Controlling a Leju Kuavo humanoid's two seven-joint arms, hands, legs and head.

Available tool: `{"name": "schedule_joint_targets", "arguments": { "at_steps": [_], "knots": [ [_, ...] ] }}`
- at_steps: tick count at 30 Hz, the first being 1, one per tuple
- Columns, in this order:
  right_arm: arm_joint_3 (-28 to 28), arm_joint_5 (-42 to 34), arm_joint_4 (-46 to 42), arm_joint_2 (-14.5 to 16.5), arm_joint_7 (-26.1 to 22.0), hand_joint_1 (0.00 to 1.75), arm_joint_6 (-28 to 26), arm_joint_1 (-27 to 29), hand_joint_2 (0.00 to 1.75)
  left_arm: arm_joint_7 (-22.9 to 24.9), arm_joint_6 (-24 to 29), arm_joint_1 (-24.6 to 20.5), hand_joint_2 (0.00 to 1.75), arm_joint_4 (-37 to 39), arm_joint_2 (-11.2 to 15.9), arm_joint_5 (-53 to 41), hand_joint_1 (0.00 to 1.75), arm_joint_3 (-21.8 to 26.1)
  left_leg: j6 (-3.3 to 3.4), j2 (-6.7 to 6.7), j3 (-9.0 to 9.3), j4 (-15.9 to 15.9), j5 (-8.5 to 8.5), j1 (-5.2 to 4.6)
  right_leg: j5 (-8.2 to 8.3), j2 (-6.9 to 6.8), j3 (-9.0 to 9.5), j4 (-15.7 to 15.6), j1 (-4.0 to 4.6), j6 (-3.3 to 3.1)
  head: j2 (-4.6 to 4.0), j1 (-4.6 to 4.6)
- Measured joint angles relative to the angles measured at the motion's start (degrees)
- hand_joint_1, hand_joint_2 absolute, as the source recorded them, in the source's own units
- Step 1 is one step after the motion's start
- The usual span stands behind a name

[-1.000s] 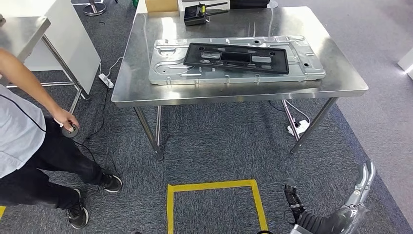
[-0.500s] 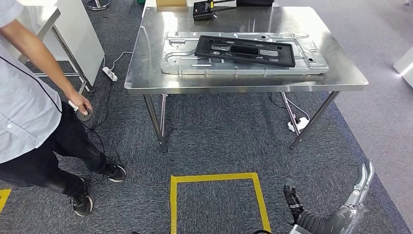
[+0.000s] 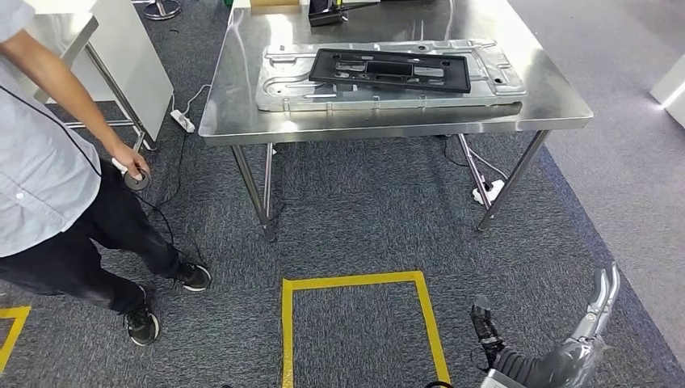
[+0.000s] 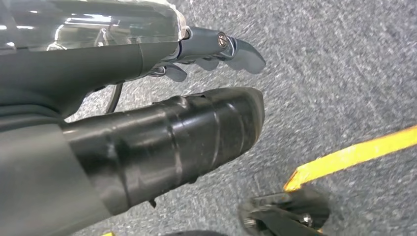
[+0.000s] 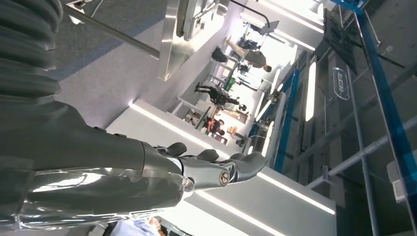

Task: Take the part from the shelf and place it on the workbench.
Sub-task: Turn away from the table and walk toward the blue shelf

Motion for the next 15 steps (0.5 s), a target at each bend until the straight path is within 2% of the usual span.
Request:
{"name": "schedule_joint_targets", "arguments": {
  "at_steps": [1,2,3,4,5,6,7,8,10,11,12,13,15],
  "knots": [
    [-0.01,-0.02,0.01,0.0,0.02,0.0,0.0,0.01,1.75,0.01,0.0,0.02,0.0,0.0,0.01,0.03,0.0,0.01,-0.16,0.01,-0.32,2.4,-0.74,0.03,0.41,-0.05,-0.73,0.19,0.02,0.04,0.0,0.01],
    [-0.01,-0.03,0.02,0.0,0.03,0.0,0.0,0.01,1.75,0.01,0.0,0.04,0.0,0.0,0.01,0.06,0.0,0.01,-0.29,0.01,0.17,3.13,-0.31,0.05,0.78,-0.08,-1.48,0.48,0.01,0.12,0.0,0.0],
    [-0.01,-0.03,0.03,0.0,0.03,0.0,0.0,0.01,1.75,0.01,0.0,0.06,0.0,0.0,0.01,0.08,0.0,0.02,-0.35,0.02,1.69,1.67,1.13,0.09,1.07,-0.08,-2.22,0.86,-0.04,0.24,0.0,-0.01],
    [-0.01,-0.04,0.03,0.0,0.04,0.0,0.0,0.01,1.75,0.01,0.01,0.05,0.0,0.0,0.01,0.09,0.0,0.02,-0.35,0.02,4.19,-1.68,2.81,0.13,1.28,-0.08,-2.89,1.36,-0.09,0.4,0.0,-0.01],
    [-0.01,-0.04,0.03,0.0,0.04,0.0,0.0,0.0,1.75,0.01,0.01,-0.01,0.0,0.0,0.01,0.09,0.0,0.02,-0.29,0.01,7.01,-5.88,3.65,0.09,1.45,-0.07,-3.54,1.93,-0.06,0.59,0.0,-0.01],
    [-0.01,-0.04,0.03,0.0,0.04,0.0,0.0,0.0,1.75,0.02,0.02,-0.06,0.0,0.0,0.01,0.09,0.0,0.02,-0.09,-0.03,9.22,-9.38,4.02,-0.01,1.61,-0.07,-4.04,2.46,-0.03,0.84,0.0,0.02],
    [-0.01,-0.03,0.03,0.0,0.04,0.0,0.0,0.0,1.75,0.01,0.02,-0.1,0.0,0.0,0.01,0.1,0.0,0.02,0.13,-0.07,10.53,-11.79,3.89,-0.12,1.78,-0.07,-4.38,2.87,0.03,1.12,0.0,0.04],
    [-0.01,-0.03,0.03,0.0,0.07,0.0,0.0,0.0,1.75,0.01,0.02,-0.11,0.0,0.0,0.01,0.1,0.0,0.02,0.44,-0.11,10.85,-12.75,3.52,-0.27,2.02,-0.08,-4.62,3.09,0.08,1.45,0.0,0.05],
    [-0.01,-0.01,0.03,0.0,0.15,0.0,0.0,0.02,1.75,0.01,0.02,-0.01,0.0,0.0,0.02,0.16,0.0,0.06,1.28,-0.06,10.18,-12.93,3.99,-0.22,2.54,-0.03,-4.86,3.13,0.09,2.15,0.0,0.06],
    [-0.01,-0.09,0.02,0.0,0.25,0.0,0.0,0.05,1.75,0.02,0.01,-0.01,0.0,0.0,0.03,0.21,0.0,0.08,1.84,0.02,9.81,-13.05,4.43,-0.13,2.06,0.07,-5.18,3.55,0.04,2.49,0.0,0.08],
    [-0.01,-0.26,0.01,-0.02,0.37,0.0,0.0,0.07,1.31,0.02,-0.01,-0.03,0.0,0.0,0.03,0.26,0.0,0.1,2.38,0.11,9.36,-13.19,4.95,-0.03,0.77,0.18,-5.72,4.65,-0.01,2.76,0.0,0.1],
    [-0.01,-0.62,-0.01,-0.08,0.65,0.0,0.0,0.09,0.87,0.02,-0.03,-0.09,0.0,0.0,0.03,0.3,0.0,0.1,2.79,0.2,8.82,-13.28,5.5,0.04,-1.51,0.29,-6.6,6.99,-0.12,3.01,0.0,0.12],
    [-0.01,-1.79,0.0,-0.37,1.64,0.0,0.0,0.12,0.0,0.02,-0.08,-0.11,0.0,0.0,0.03,0.32,0.0,0.12,3.15,0.28,7.69,-13.17,6.43,-0.07,-6.54,0.38,-8.64,13.95,-0.32,3.44,0.0,0.13]
  ]
}}
